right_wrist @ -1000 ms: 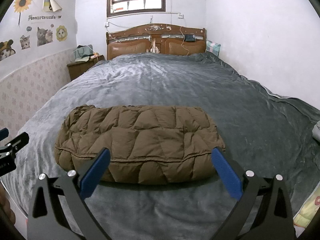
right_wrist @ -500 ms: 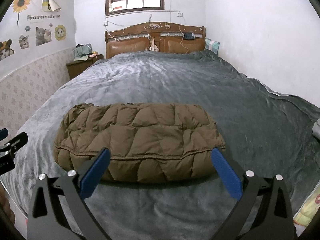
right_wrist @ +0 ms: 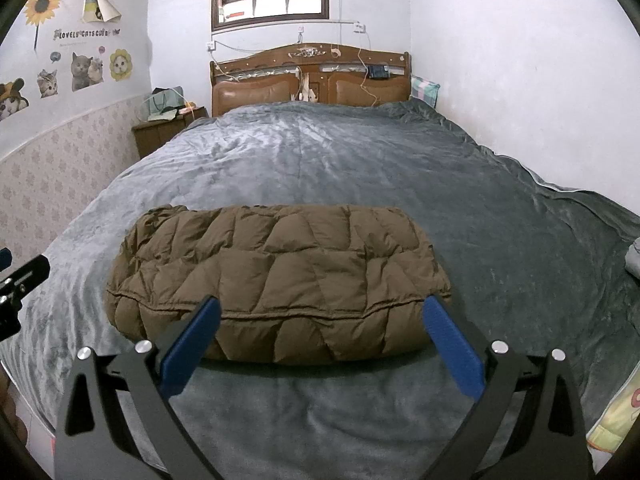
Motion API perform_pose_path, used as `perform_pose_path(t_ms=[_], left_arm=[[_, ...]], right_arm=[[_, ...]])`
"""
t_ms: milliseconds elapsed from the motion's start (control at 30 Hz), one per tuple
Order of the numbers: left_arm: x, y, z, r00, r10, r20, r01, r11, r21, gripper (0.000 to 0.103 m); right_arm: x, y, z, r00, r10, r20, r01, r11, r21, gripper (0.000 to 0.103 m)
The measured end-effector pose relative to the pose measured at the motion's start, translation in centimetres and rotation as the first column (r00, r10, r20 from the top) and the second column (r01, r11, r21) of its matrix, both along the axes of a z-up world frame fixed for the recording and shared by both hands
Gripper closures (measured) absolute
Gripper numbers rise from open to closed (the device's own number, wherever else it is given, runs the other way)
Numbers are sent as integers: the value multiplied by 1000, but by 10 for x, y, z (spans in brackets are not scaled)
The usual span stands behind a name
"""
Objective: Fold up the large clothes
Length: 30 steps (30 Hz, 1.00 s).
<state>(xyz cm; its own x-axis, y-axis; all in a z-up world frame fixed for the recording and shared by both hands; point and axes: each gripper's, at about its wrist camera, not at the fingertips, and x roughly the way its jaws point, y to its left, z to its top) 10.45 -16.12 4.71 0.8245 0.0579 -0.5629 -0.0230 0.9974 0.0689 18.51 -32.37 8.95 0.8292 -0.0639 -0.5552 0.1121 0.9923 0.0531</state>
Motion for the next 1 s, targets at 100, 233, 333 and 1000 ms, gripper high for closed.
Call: perform_pose_path(t_ms=[100, 233, 333, 1000], left_arm=[[6, 1, -4, 999, -5, -35, 5, 1000, -25, 3], [6, 0, -6, 999, 7, -37, -7, 1000, -15, 3], [3, -2, -5, 1000, 5, -28, -5, 1000, -6, 3], [-1, -5, -1, 1000, 13, -10, -13, 1000, 15, 3]], right_arm=[[0, 0, 0, 1000, 1, 1, -1, 1000, -2, 2], [0, 0, 0, 1000, -1, 0, 1, 1000, 0, 2], [0, 0, 0, 1000, 0, 0, 0, 1000, -3, 2], [0, 0, -3, 1000, 7, -1, -7, 1000, -5, 2]])
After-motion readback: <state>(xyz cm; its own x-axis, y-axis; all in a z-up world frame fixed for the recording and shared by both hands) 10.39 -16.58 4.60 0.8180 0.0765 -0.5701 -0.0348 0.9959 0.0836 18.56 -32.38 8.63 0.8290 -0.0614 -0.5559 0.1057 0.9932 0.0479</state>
